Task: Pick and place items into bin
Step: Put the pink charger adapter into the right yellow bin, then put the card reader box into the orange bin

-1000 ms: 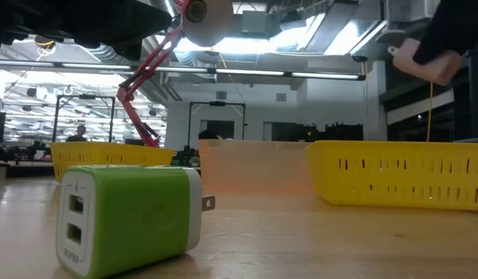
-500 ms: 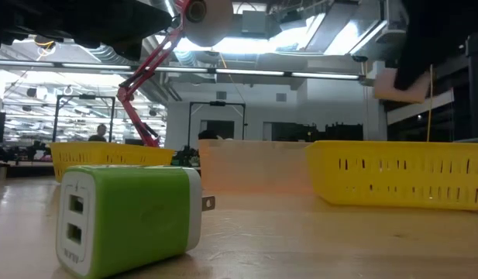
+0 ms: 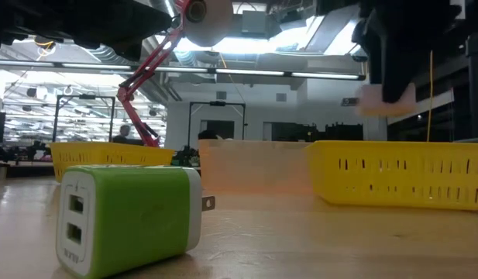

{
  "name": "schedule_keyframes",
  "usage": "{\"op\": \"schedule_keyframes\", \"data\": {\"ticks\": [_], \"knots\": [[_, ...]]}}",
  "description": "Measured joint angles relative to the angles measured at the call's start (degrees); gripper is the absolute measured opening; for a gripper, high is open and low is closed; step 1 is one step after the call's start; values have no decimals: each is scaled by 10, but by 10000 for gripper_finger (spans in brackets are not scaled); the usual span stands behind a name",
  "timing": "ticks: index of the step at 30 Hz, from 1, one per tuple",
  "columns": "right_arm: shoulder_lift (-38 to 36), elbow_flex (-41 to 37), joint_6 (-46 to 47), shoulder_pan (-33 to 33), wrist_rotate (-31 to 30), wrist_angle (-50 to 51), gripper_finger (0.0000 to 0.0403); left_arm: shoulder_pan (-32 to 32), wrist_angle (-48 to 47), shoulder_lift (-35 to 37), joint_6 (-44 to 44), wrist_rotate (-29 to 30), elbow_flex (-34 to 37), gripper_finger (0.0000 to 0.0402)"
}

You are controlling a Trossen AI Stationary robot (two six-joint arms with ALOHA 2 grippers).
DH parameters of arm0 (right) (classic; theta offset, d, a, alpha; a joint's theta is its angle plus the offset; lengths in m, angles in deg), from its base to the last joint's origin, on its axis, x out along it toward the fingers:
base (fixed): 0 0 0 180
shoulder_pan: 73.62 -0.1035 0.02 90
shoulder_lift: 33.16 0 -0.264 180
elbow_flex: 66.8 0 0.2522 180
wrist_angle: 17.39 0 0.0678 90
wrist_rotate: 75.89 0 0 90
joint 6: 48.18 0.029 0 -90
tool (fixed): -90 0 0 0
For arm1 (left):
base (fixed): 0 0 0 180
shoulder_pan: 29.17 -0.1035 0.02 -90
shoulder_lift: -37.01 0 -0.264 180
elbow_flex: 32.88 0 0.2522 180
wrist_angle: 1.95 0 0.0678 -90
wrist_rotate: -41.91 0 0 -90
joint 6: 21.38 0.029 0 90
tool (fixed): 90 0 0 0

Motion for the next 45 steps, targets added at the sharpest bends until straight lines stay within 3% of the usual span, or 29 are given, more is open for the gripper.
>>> {"op": "schedule_keyframes", "data": {"ticks": [7,26,38,40,45], "knots": [[0,-9,-45,32,16,5,148,0,0,0,0,0,0,4],[0,-129,-46,45,33,-105,148,0,-1,0,0,0,0,4],[0,-151,-44,55,44,-132,148,0,-2,0,0,0,0,4],[0,-151,-43,55,44,-136,162,0,-2,0,0,0,0,4],[0,-151,-42,55,44,-136,247,0,-4,0,0,0,0,4]]}}
